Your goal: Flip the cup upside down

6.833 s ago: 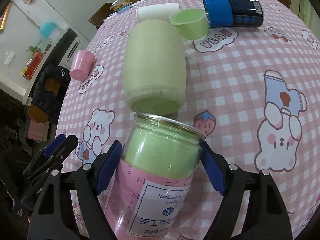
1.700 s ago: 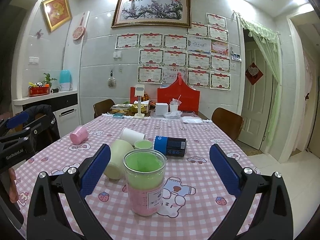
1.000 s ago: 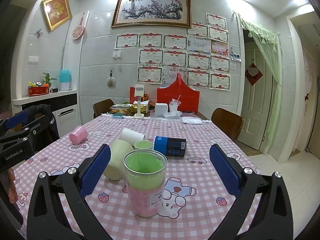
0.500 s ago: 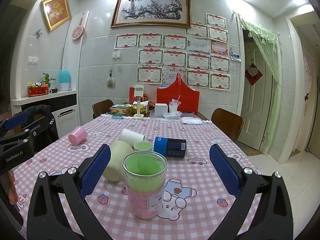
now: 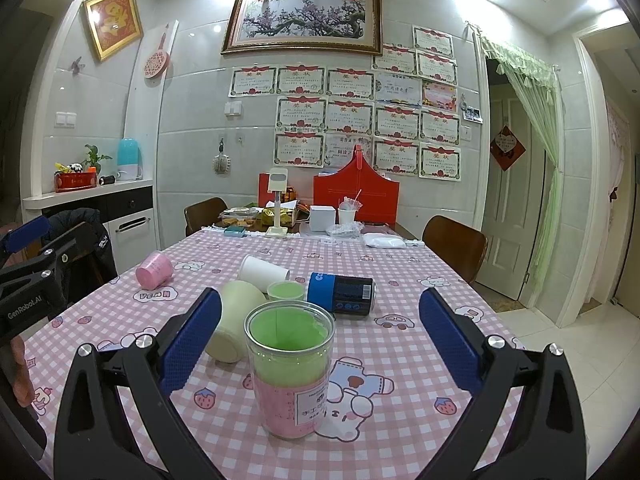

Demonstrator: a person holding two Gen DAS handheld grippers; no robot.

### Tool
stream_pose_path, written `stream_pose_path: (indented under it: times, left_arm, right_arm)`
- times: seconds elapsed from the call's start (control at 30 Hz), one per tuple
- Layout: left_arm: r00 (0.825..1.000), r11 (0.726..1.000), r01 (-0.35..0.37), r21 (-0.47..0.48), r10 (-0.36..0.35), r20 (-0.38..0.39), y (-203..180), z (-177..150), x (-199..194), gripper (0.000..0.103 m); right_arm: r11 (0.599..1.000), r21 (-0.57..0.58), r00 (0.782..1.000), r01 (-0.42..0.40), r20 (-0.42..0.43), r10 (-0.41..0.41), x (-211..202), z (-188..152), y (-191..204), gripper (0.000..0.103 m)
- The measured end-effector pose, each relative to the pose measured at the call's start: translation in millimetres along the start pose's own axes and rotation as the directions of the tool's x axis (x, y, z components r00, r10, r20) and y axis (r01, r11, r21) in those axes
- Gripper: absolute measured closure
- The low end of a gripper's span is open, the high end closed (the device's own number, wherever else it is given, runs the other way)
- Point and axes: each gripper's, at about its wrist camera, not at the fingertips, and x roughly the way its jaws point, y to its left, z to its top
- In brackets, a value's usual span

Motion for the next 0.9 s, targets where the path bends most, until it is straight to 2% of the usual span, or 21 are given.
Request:
stream_pose_path:
  times: [0.43,0.9]
  left_arm:
    - [1.0,1.0,0.002,0.007,-0.002,-0.009,2,2,2,0.018]
    - [1.0,1.0,-0.004,0.023,0.004,-0.029,0,3,22,0.018]
  right_arm:
    - [1.0,0.002,1.0,0.002,0.021,-0.002,4,0,-1,0.008]
    - [0.999,0.033,0.999,0.017,0.048,-0.019,17,9,-2,0.008]
